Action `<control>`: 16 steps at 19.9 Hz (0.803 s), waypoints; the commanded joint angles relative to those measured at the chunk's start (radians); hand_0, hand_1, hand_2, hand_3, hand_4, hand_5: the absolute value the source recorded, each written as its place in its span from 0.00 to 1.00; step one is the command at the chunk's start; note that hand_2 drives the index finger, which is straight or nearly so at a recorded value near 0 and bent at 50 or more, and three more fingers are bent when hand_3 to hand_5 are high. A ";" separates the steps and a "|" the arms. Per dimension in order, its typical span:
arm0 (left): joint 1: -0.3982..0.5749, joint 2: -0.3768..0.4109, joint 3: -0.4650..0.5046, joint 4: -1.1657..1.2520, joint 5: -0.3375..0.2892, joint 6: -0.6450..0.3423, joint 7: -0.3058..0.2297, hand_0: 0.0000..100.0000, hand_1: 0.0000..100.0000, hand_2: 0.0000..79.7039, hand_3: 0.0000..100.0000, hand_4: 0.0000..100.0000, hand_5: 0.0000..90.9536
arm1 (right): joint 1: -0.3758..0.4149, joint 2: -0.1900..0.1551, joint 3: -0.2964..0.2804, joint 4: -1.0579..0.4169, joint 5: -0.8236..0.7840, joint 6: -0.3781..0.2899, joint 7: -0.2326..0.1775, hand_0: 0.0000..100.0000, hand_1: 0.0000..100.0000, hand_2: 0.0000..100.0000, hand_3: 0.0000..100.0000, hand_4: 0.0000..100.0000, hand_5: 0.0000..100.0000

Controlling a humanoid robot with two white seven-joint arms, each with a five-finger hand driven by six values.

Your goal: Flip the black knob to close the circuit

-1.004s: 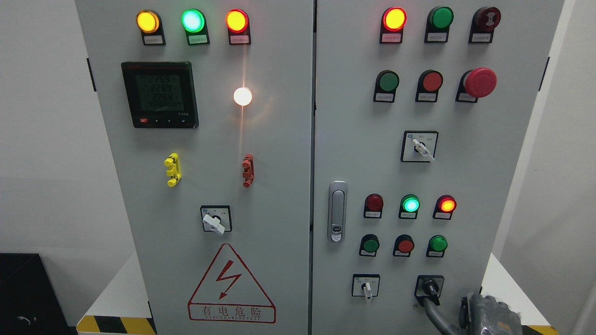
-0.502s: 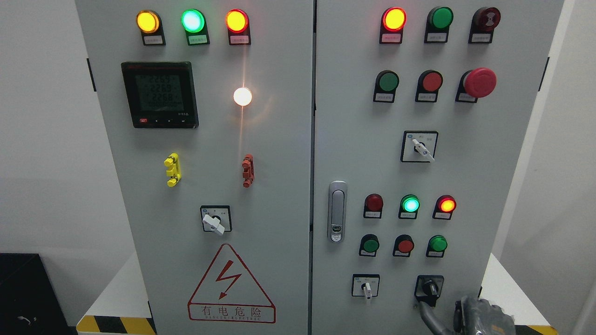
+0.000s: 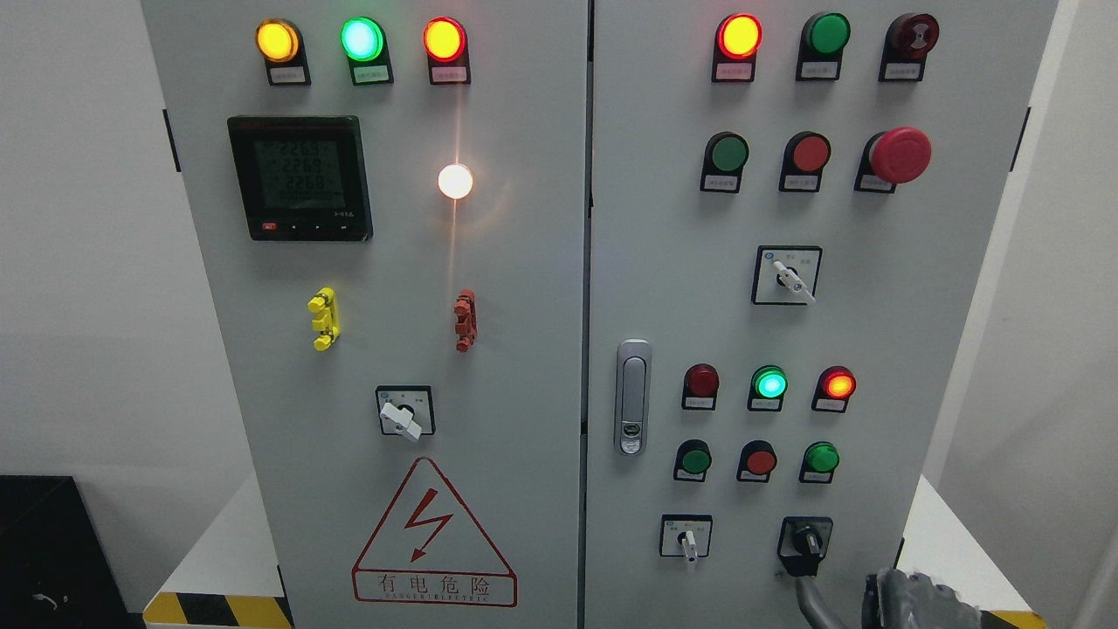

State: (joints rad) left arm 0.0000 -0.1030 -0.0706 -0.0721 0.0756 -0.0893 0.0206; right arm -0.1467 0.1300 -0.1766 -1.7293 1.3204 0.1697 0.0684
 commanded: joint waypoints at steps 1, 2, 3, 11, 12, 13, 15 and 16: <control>0.006 -0.001 0.000 0.000 0.000 0.000 -0.001 0.12 0.56 0.00 0.00 0.00 0.00 | 0.065 0.003 0.084 -0.084 -0.114 -0.004 -0.048 0.00 0.00 0.90 1.00 0.97 1.00; 0.006 0.000 0.000 0.000 0.000 0.000 -0.001 0.12 0.56 0.00 0.00 0.00 0.00 | 0.082 0.003 0.091 -0.098 -0.150 -0.004 -0.062 0.00 0.00 0.89 1.00 0.97 1.00; 0.006 0.000 0.000 0.000 0.000 0.000 -0.001 0.12 0.56 0.00 0.00 0.00 0.00 | 0.099 0.003 0.094 -0.113 -0.183 -0.004 -0.077 0.00 0.00 0.88 1.00 0.96 0.99; 0.006 0.000 0.000 0.000 0.000 0.000 -0.001 0.12 0.56 0.00 0.00 0.00 0.00 | 0.246 -0.001 0.120 -0.213 -0.612 -0.024 -0.176 0.00 0.03 0.69 0.95 0.85 0.80; 0.006 0.000 0.000 0.000 0.000 0.000 -0.001 0.12 0.56 0.00 0.00 0.00 0.00 | 0.265 -0.003 0.121 -0.225 -0.682 -0.027 -0.196 0.00 0.05 0.62 0.89 0.80 0.75; 0.006 0.000 0.000 0.000 0.000 0.000 -0.001 0.12 0.56 0.00 0.00 0.00 0.00 | 0.280 -0.003 0.121 -0.233 -0.714 -0.032 -0.214 0.00 0.06 0.60 0.85 0.78 0.74; 0.006 -0.001 0.000 0.000 0.000 0.000 -0.001 0.12 0.56 0.00 0.00 0.00 0.00 | 0.318 -0.006 0.117 -0.245 -0.727 -0.097 -0.248 0.00 0.07 0.51 0.73 0.71 0.67; 0.006 0.000 0.000 0.000 0.000 0.000 -0.001 0.12 0.56 0.00 0.00 0.00 0.00 | 0.335 -0.006 0.114 -0.246 -0.731 -0.143 -0.255 0.00 0.07 0.48 0.70 0.69 0.66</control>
State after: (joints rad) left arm 0.0000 -0.1030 -0.0706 -0.0721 0.0753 -0.0892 0.0205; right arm 0.0902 0.1291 -0.0930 -1.8768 0.7696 0.0988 -0.1510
